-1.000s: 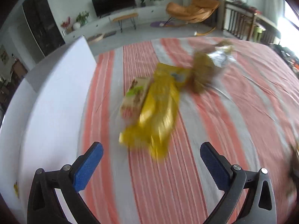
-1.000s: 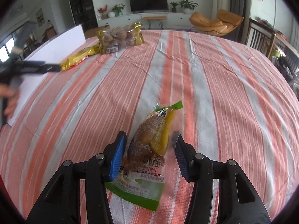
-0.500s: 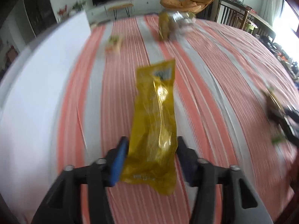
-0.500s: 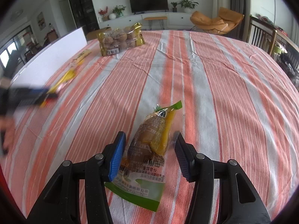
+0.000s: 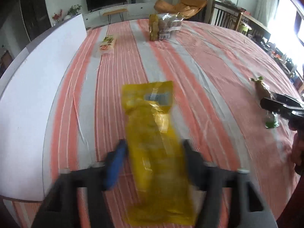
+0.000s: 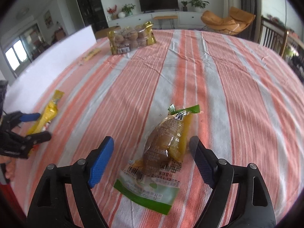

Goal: Organize snacks
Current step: 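Grasp the green-label bag with the right gripper while the left lifts the yellow bag, then carry both bags over the white box and open both grippers to drop them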

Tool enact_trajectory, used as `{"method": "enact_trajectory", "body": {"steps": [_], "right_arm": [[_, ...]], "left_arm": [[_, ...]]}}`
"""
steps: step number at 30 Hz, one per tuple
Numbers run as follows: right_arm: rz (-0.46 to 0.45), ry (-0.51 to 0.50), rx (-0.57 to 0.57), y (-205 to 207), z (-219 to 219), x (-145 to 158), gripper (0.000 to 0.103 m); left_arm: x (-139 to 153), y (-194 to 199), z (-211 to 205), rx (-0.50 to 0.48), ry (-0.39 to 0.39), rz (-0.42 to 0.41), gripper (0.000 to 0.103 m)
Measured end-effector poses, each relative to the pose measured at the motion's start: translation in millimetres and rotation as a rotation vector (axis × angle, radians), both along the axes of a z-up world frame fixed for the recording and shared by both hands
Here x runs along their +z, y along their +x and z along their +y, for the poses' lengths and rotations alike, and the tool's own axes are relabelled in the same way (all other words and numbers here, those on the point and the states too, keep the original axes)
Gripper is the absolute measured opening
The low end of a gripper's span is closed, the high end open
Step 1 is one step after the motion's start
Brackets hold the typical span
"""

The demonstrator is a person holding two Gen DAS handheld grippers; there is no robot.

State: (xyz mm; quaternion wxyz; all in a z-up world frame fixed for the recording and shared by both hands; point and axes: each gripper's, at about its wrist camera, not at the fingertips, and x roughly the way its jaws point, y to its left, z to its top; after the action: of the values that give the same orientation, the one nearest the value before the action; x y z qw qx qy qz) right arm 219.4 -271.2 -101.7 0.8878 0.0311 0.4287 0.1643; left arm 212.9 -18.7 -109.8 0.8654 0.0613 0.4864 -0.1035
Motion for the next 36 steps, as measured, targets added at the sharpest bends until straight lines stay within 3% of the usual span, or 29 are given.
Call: {"method": "enact_trajectory", "body": {"steps": [3,5,6,9,12,13,15,16,18,22,26,30,34,35,36], "right_arm": [[0.114,0.227,-0.035,4,-36,4,0.084],[0.174,0.293,-0.108,6,-55,8,0.084],[0.196,0.29,-0.148,7,-61,14,0.085],[0.28,0.167,-0.102,19,-41,20,0.085],[0.326,0.06,-0.111,36,-14,14,0.082],[0.332,0.031,-0.12,42,-6,11,0.077],[0.316,-0.088,-0.132,46,9,11,0.039],[0.319,-0.126,-0.103,46,19,13,0.038],[0.316,-0.13,-0.087,44,25,22,0.035],[0.268,0.015,-0.023,31,46,54,0.035],[0.21,0.144,0.077,30,95,92,0.035],[0.146,0.281,0.246,42,186,154,0.035],[0.072,0.304,0.385,46,283,195,0.035],[0.063,0.311,0.403,46,301,199,0.037],[0.06,0.331,0.423,50,325,202,0.042]], "left_arm": [[1,-12,14,0.007,-0.074,0.001,0.047],[1,-22,23,0.026,-0.122,-0.001,0.045],[2,-28,32,0.044,-0.174,0.001,0.045],[1,-36,45,0.073,-0.269,0.007,0.044],[2,-46,47,0.071,-0.291,-0.004,0.044],[3,-48,50,0.071,-0.303,-0.004,0.044],[6,-56,57,0.075,-0.339,-0.008,0.044],[9,-61,62,0.078,-0.359,-0.01,0.044],[16,-69,74,0.092,-0.428,-0.017,0.044],[35,-78,95,0.118,-0.55,-0.039,0.044],[85,-77,138,0.152,-0.644,-0.134,0.044],[132,-62,202,0.25,-0.545,-0.243,0.044],[150,-36,269,0.414,-0.383,-0.267,0.047],[149,-29,282,0.47,-0.319,-0.262,0.057],[147,-22,295,0.518,-0.259,-0.253,0.077]]}}
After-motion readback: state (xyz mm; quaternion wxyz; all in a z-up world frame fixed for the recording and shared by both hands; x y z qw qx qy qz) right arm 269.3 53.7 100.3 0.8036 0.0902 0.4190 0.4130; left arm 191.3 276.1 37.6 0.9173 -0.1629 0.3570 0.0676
